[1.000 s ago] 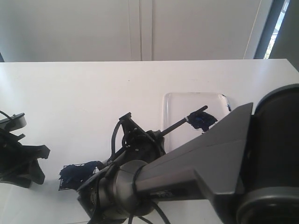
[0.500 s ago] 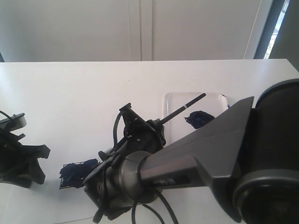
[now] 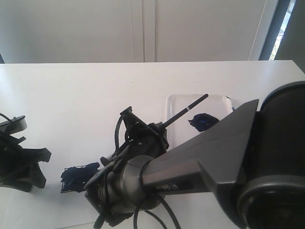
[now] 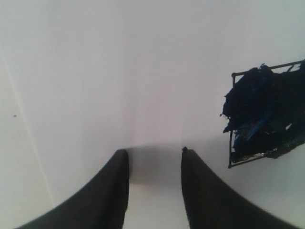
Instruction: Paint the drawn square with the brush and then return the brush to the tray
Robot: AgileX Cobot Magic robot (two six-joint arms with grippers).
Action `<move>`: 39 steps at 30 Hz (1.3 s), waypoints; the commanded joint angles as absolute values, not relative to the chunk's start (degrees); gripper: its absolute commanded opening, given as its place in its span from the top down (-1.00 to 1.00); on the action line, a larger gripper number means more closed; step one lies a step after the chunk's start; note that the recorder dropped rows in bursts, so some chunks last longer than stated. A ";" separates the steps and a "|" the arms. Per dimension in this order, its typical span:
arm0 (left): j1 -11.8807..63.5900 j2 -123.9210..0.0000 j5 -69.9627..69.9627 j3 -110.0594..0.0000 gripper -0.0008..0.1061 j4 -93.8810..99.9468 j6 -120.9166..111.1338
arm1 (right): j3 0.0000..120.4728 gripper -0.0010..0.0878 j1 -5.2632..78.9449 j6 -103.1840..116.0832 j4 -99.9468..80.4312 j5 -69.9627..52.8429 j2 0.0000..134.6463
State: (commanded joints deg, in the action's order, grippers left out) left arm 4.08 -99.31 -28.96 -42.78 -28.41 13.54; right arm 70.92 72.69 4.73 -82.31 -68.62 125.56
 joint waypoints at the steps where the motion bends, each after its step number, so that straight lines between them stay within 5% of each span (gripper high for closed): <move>1: 4.08 -99.31 -28.96 -42.78 0.18 -28.41 13.54 | 70.92 0.98 73.19 4.73 -82.31 -67.97 125.56; 25: 4.08 -98.89 -29.44 -42.78 0.18 -28.66 13.54 | 72.90 0.98 72.50 10.08 -86.11 -69.96 124.84; 34: 4.08 -87.10 -31.56 -43.53 0.22 -26.91 13.54 | 74.67 0.98 70.04 14.85 -67.92 -69.96 112.37; 39: 4.08 -78.43 -34.70 -43.53 0.60 -25.90 13.54 | 74.67 0.98 64.41 16.94 -55.24 -69.96 105.47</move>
State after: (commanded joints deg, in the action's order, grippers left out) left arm 4.08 -78.43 -34.70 -43.53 -25.90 13.54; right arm 74.67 64.41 16.94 -55.24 -69.96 105.47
